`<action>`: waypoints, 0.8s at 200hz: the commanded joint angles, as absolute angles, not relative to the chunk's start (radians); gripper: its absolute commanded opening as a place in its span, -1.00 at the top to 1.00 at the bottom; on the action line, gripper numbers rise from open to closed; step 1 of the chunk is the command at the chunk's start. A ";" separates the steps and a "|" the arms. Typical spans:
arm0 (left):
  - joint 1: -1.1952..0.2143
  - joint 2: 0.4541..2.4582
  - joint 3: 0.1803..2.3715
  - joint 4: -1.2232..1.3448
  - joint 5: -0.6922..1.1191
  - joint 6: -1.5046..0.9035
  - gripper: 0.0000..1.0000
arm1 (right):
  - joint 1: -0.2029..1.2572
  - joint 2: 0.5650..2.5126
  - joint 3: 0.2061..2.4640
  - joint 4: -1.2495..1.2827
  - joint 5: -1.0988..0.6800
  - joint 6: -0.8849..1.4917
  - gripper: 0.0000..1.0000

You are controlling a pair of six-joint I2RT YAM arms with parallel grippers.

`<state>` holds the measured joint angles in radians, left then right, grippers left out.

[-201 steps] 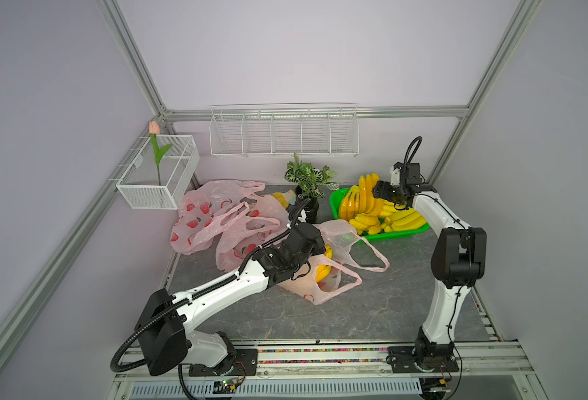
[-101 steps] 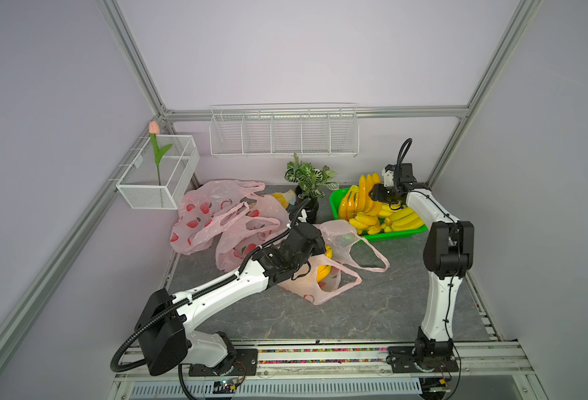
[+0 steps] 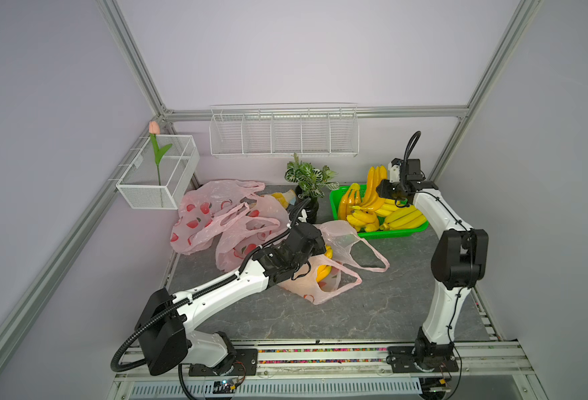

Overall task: Place the banana into a plastic bag & tie a knot
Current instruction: Pick up the banana from the basket, then place the banana into the plastic bag.

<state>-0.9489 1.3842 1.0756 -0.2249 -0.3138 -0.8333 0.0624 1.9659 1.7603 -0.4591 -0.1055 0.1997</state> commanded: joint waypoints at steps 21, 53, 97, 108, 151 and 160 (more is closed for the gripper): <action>-0.945 1.408 1.127 -0.254 -0.302 -0.833 1.00 | 0.062 1.777 1.637 -0.437 -0.021 0.231 0.28; -0.945 1.416 1.139 -0.270 -0.299 -0.836 1.00 | 0.075 1.620 1.504 -0.426 -0.003 0.266 0.29; -0.945 1.433 1.166 -0.301 -0.294 -0.834 1.00 | 0.197 1.315 1.287 -0.479 0.086 0.305 0.30; -0.945 1.436 1.170 -0.306 -0.290 -0.836 1.00 | 0.263 1.240 1.245 -0.509 0.133 0.311 0.31; -0.945 1.447 1.205 -0.326 -0.272 -0.840 1.00 | 0.468 1.016 1.100 -0.595 0.310 0.358 0.38; -0.945 1.448 1.206 -0.327 -0.269 -0.840 1.00 | 0.524 0.990 1.072 -0.604 0.355 0.367 0.39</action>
